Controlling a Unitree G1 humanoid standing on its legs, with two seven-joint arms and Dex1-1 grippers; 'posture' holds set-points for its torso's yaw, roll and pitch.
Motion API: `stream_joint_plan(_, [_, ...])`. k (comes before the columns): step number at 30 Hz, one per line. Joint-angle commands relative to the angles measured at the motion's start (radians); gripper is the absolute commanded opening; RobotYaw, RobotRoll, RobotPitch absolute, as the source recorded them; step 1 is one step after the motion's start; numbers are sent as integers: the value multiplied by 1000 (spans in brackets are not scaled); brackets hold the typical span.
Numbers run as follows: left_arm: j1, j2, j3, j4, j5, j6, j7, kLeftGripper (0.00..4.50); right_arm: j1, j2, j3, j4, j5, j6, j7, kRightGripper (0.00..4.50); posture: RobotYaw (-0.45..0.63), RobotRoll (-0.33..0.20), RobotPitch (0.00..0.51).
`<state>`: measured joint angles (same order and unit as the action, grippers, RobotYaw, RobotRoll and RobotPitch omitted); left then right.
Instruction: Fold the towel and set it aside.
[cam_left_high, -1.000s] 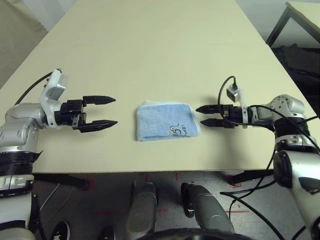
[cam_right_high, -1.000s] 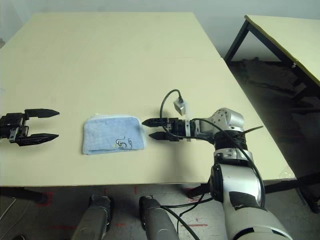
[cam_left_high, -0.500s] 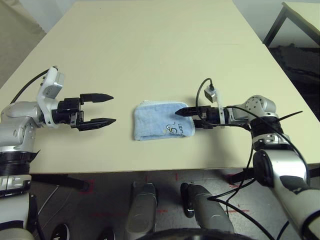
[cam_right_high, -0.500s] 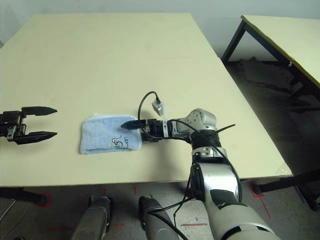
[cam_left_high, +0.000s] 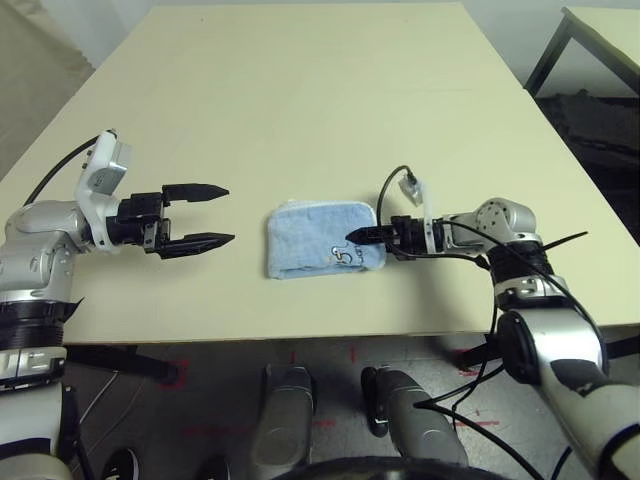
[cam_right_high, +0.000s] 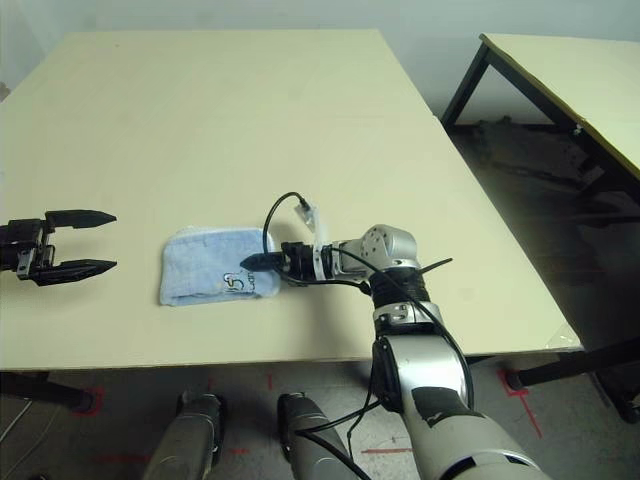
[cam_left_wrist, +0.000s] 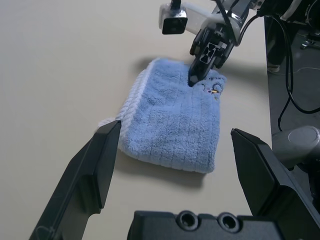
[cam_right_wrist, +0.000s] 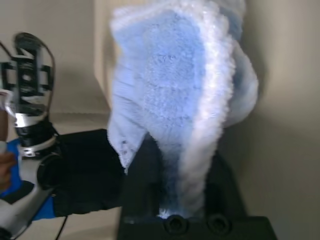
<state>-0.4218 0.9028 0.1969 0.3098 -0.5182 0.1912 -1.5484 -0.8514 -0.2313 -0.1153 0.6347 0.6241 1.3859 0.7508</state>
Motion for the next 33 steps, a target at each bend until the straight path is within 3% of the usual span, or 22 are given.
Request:
stream_joint_plan(1, [3,-2,0,-13,0,-8,-4,4500,17,11,-25,30,-21,-24,-47,13,85,0,162])
stream_joint_plan(7, [0,-7,-3,-8,3,-11,-2,4500,-48,-10,-169,120,-10,-90,-118,13,81,0,161])
stream_joint_plan(17, [-16,-12,-14,8,13,-20,-8,4500,-136,-148,-341,373,-27,-365,-238,13,72,0,163])
stream_joint_plan(27, [-36,-12,-26,48,33,-45,-19,4500,-179,-250,-615,563,62,-817,-588,13,51,0,159])
stream_joint_plan(33, [-51,-13,-31,70,41,-58,-28,4500,-174,-258,-700,566,103,-962,-705,13,49,0,157])
